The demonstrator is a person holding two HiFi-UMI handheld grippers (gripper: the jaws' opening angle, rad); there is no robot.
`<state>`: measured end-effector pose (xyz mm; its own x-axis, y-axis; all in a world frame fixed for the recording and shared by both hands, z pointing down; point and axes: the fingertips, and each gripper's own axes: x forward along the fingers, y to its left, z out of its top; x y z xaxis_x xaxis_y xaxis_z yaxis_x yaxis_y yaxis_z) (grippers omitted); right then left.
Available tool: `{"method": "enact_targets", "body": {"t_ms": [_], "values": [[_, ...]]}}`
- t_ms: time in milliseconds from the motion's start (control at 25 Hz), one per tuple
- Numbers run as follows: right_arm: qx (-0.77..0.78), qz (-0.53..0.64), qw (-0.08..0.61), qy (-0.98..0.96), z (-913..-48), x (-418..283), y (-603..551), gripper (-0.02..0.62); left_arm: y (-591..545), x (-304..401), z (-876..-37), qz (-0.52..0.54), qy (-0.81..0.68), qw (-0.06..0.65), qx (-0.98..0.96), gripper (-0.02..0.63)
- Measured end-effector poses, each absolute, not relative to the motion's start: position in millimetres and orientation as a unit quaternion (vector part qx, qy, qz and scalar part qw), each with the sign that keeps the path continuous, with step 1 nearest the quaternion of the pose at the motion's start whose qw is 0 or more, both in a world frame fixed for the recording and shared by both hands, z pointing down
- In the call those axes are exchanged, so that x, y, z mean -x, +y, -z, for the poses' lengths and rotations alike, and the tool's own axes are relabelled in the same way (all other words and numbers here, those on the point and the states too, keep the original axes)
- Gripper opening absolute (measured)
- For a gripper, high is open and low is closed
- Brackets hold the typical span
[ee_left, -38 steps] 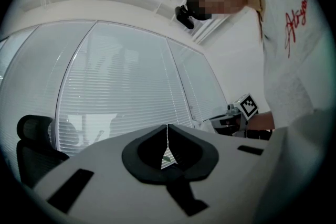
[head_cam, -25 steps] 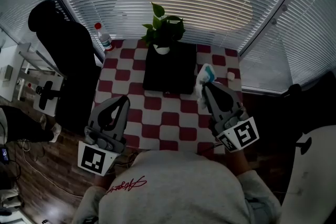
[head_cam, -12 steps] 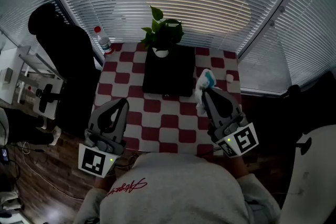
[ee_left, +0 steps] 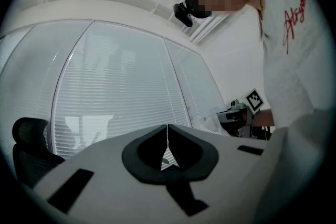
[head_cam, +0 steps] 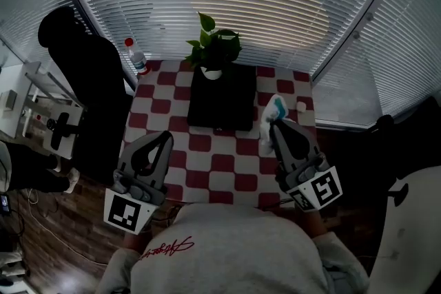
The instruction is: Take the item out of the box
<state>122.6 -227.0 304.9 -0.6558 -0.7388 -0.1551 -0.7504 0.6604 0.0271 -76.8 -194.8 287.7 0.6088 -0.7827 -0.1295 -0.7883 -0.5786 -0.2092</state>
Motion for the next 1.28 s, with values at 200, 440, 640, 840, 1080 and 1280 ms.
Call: {"method": "enact_targets", "body": {"t_ms": [200, 440, 640, 840, 1080, 1280], "values": [[0.413, -0.046, 0.069, 0.907, -301.8, -123.2, -226.3, 0.021, -194.4, 75.4, -288.9, -0.015, 0.441, 0.121, 0.889, 0.018], [0.417, -0.048, 0.069, 0.905, -302.5, -123.2, -225.4, 0.021, -194.1, 77.7, -290.8, -0.011, 0.441, 0.118, 0.890, 0.018], [0.417, -0.049, 0.070, 0.905, -302.9, -122.7, -223.9, 0.021, -194.4, 79.4, -290.8, -0.015, 0.444, 0.118, 0.888, 0.018], [0.418, -0.052, 0.072, 0.904, -301.9, -123.8, -224.0, 0.021, -196.3, 79.6, -291.3, -0.013, 0.443, 0.119, 0.888, 0.018], [0.418, -0.056, 0.074, 0.904, -301.3, -123.5, -221.5, 0.021, -196.2, 79.9, -292.6, -0.013, 0.444, 0.120, 0.888, 0.018], [0.418, -0.058, 0.077, 0.903, -299.8, -125.8, -219.6, 0.020, -196.7, 78.9, -292.1, -0.013, 0.443, 0.123, 0.888, 0.018]]}}
